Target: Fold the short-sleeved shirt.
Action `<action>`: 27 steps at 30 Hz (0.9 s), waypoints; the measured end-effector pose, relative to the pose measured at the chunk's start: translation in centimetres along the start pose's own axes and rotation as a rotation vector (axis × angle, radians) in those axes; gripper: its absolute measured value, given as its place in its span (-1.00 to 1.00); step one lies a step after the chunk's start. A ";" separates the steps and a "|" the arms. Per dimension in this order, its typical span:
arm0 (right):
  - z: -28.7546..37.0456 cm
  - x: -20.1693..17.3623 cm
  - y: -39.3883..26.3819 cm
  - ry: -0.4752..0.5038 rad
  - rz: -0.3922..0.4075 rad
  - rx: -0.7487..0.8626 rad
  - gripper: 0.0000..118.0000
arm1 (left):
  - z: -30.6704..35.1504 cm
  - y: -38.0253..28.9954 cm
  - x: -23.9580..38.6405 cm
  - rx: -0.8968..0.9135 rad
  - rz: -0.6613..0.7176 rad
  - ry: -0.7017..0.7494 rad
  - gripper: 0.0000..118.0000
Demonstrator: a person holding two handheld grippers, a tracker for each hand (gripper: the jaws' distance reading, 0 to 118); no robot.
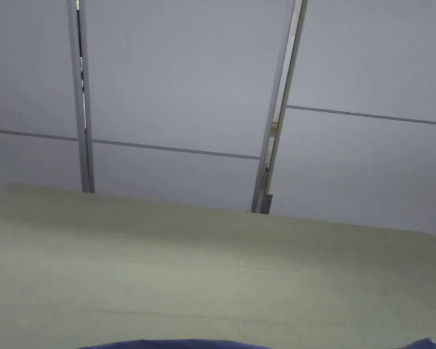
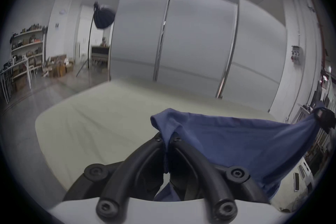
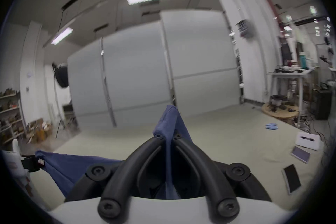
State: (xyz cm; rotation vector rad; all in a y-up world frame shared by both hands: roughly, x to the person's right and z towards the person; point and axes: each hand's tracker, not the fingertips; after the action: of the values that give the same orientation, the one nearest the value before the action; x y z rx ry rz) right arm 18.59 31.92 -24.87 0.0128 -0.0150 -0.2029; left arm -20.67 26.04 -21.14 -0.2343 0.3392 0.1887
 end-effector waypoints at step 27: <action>-25.6 0.0 15.9 0.147 -0.009 0.195 -0.94 | -21.7 22.2 10.1 0.229 0.069 -0.194 -0.94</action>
State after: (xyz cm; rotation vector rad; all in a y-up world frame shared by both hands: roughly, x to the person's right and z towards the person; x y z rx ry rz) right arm 22.21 47.77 -50.25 0.2219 0.1114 -0.2081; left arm -22.85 43.15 -48.91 0.0225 0.1741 0.2369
